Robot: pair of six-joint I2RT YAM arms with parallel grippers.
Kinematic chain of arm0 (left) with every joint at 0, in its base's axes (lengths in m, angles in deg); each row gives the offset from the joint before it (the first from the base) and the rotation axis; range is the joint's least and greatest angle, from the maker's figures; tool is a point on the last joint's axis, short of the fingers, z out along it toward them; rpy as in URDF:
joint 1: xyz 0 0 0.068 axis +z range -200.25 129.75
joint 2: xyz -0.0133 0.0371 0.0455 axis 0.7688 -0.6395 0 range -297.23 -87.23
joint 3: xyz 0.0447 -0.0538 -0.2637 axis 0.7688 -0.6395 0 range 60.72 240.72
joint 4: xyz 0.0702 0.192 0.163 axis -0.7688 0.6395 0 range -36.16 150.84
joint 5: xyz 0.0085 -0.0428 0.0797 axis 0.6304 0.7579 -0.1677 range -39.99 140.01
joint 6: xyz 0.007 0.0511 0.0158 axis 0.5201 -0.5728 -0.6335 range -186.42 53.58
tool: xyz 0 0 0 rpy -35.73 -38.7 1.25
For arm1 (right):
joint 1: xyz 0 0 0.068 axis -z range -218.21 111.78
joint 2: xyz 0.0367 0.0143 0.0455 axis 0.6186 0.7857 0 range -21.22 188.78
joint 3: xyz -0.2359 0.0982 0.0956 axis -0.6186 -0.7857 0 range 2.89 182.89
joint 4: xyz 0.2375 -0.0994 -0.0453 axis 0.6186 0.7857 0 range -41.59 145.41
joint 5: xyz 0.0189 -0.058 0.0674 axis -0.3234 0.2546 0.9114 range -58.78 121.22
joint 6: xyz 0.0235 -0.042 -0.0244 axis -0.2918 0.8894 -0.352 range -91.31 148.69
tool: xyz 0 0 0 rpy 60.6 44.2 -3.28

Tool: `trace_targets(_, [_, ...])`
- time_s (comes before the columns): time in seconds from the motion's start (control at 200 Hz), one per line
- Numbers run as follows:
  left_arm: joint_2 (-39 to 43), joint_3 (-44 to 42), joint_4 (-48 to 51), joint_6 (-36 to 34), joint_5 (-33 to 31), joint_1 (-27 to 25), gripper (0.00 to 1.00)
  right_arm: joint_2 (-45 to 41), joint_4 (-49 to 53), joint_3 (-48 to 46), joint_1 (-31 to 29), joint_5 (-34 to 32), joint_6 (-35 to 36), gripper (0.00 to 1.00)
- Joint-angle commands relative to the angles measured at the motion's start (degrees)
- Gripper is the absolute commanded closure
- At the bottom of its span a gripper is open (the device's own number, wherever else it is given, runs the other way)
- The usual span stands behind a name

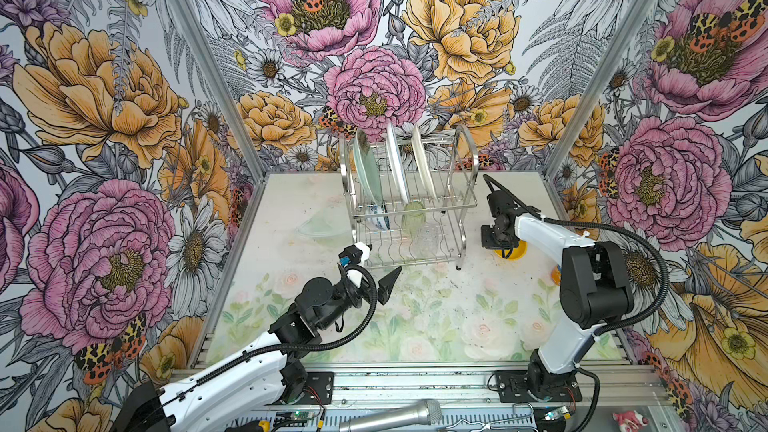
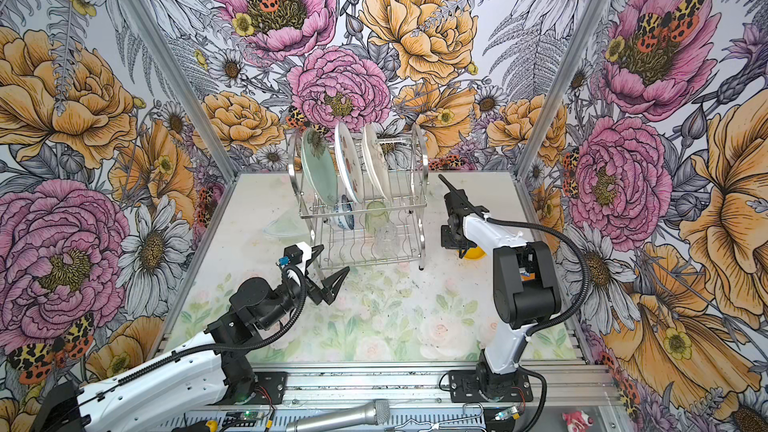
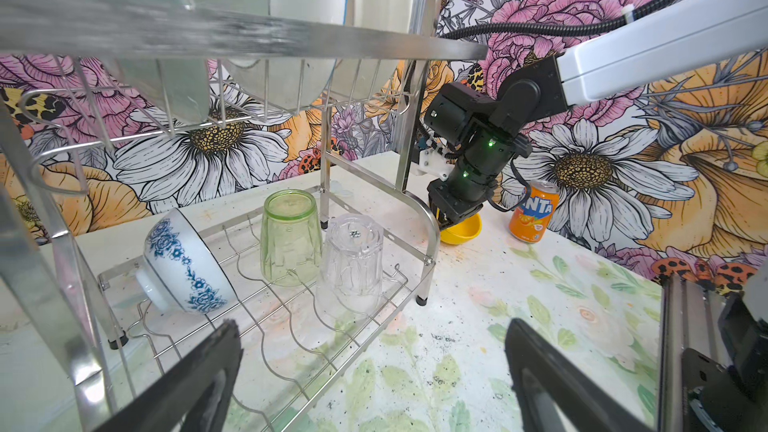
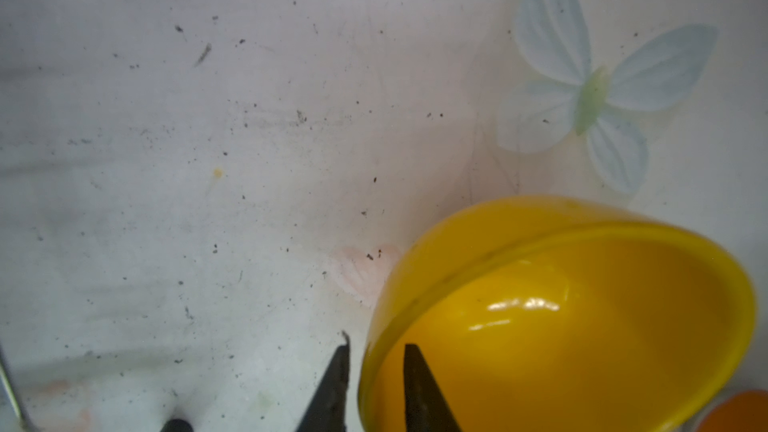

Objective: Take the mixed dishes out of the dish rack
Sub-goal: 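Carry the yellow bowl beside the rack and lower it onto the table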

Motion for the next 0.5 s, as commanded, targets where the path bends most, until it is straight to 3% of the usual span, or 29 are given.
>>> trace_targets(0.0, [0.1, -0.8, -0.4, 1.3, -1.1, 0.9, 0.01, 0.0, -0.1, 1.5, 0.5, 1.5, 0.1, 0.62])
trace_targets(0.195, [-0.7, -0.7, -0.4, 1.9, -1.3, 1.5, 0.01, -2.9, -0.4, 0.4, 0.5, -0.7, -0.1, 0.5])
trace_targets(0.355, [-0.9, -0.8, -0.3, 2.3, -1.4, 1.9, 0.01, -6.7, -2.4, -1.3, 0.5, 3.5, -0.3, 0.48])
trace_targets(0.495, [-1.5, -0.7, -0.7, 2.9, -1.6, 2.3, 0.01, -11.3, -2.8, -2.5, 0.5, 3.1, -0.4, 0.45])
